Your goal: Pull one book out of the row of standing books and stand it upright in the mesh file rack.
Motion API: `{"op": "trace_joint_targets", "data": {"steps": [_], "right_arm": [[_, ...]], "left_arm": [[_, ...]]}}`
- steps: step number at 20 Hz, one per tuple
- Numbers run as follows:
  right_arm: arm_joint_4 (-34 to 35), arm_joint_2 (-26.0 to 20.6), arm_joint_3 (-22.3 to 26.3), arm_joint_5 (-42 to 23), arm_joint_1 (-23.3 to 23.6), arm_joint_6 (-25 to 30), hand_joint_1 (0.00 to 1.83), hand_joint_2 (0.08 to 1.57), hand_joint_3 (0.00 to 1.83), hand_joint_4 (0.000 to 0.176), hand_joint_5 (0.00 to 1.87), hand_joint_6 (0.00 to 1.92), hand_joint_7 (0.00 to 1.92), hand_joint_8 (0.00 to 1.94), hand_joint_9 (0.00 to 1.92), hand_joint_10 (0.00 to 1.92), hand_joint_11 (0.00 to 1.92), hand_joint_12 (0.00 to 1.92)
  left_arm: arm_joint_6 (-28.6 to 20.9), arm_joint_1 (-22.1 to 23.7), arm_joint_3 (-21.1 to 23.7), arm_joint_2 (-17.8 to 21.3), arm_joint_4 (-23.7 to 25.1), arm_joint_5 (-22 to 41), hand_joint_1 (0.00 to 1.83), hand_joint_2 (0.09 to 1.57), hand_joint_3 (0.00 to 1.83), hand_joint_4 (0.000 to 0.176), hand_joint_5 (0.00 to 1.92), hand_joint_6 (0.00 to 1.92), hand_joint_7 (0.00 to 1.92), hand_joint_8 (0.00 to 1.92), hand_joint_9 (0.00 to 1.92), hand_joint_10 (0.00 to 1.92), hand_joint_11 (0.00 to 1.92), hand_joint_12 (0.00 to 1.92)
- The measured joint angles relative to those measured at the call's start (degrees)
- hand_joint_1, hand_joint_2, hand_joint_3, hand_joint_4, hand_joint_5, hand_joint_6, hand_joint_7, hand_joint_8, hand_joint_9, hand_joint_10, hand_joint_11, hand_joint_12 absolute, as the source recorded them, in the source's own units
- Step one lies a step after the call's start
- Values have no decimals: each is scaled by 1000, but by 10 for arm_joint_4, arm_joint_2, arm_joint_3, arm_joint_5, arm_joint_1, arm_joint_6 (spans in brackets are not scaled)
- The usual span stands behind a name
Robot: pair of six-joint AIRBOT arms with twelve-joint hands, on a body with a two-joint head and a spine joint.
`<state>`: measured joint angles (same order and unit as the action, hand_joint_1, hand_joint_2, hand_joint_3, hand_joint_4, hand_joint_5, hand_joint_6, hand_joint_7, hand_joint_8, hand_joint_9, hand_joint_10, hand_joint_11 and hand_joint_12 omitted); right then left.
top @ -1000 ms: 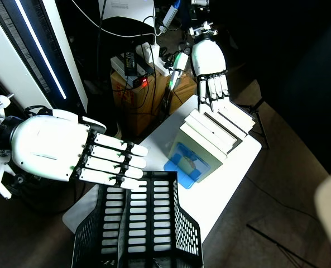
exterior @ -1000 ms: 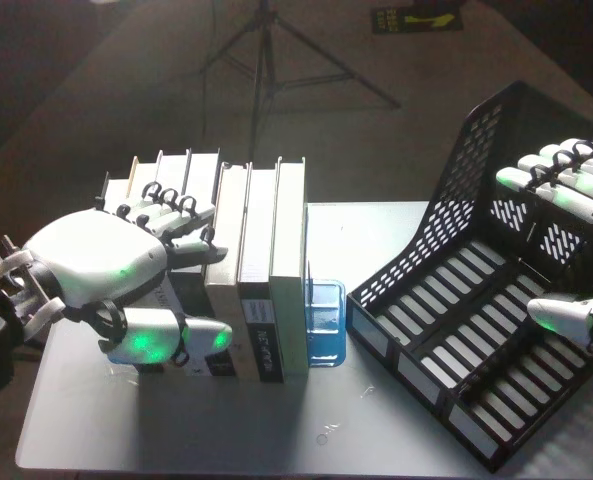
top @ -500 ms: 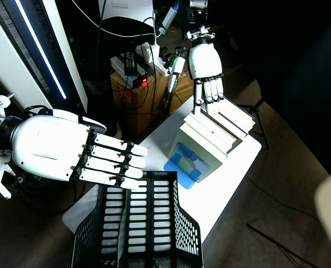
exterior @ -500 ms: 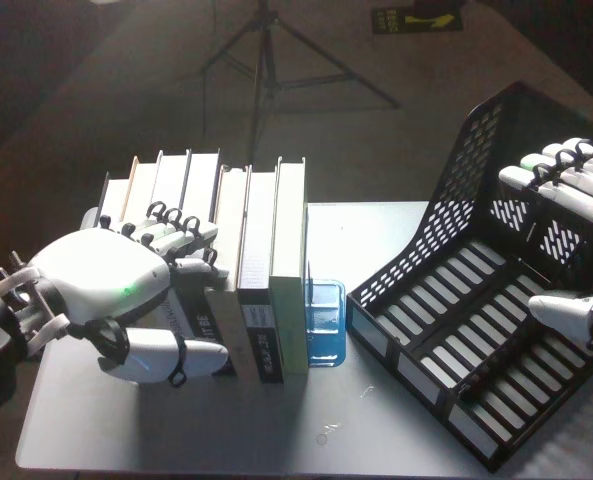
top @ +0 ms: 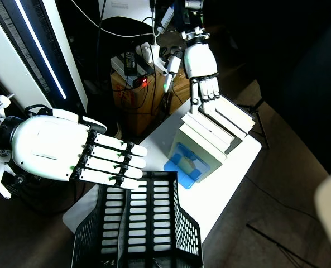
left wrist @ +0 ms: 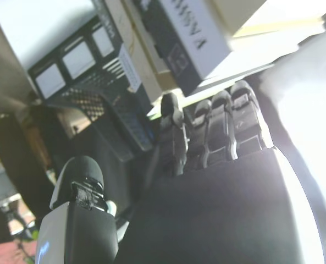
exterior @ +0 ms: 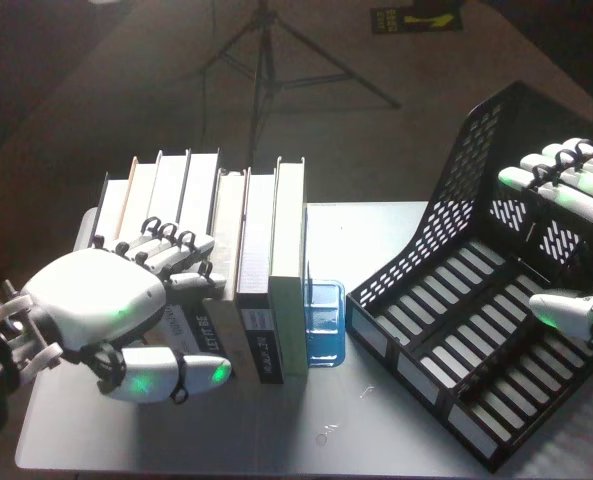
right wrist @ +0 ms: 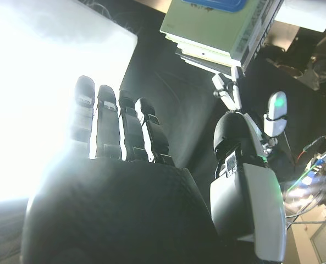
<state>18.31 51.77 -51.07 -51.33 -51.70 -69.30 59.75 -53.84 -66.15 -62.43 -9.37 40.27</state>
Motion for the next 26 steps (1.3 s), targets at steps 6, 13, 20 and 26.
{"op": "trace_joint_targets", "data": {"steps": [6,13,20,26], "right_arm": [[1,0,0,0,0,0,249,1283,3,0,0,0,0,0,0,0,0,0],[0,0,0,1,0,0,227,1289,3,0,0,0,0,0,0,0,0,0],[1,0,0,3,0,0,225,1278,0,0,0,0,0,0,0,0,0,0],[-2,0,-2,5,0,0,251,1279,0,0,0,0,0,0,0,0,0,0]], "left_arm": [[0,-28,29,12,1,27,132,1140,0,0,523,19,0,0,0,0,0,0],[-8,-71,63,21,6,68,14,1167,8,0,483,4,0,0,0,0,0,0],[-33,-112,84,26,14,88,10,1172,6,0,462,2,0,0,0,0,0,0],[-58,-117,99,38,25,107,0,1185,8,0,404,0,0,0,0,0,0,0]]}}
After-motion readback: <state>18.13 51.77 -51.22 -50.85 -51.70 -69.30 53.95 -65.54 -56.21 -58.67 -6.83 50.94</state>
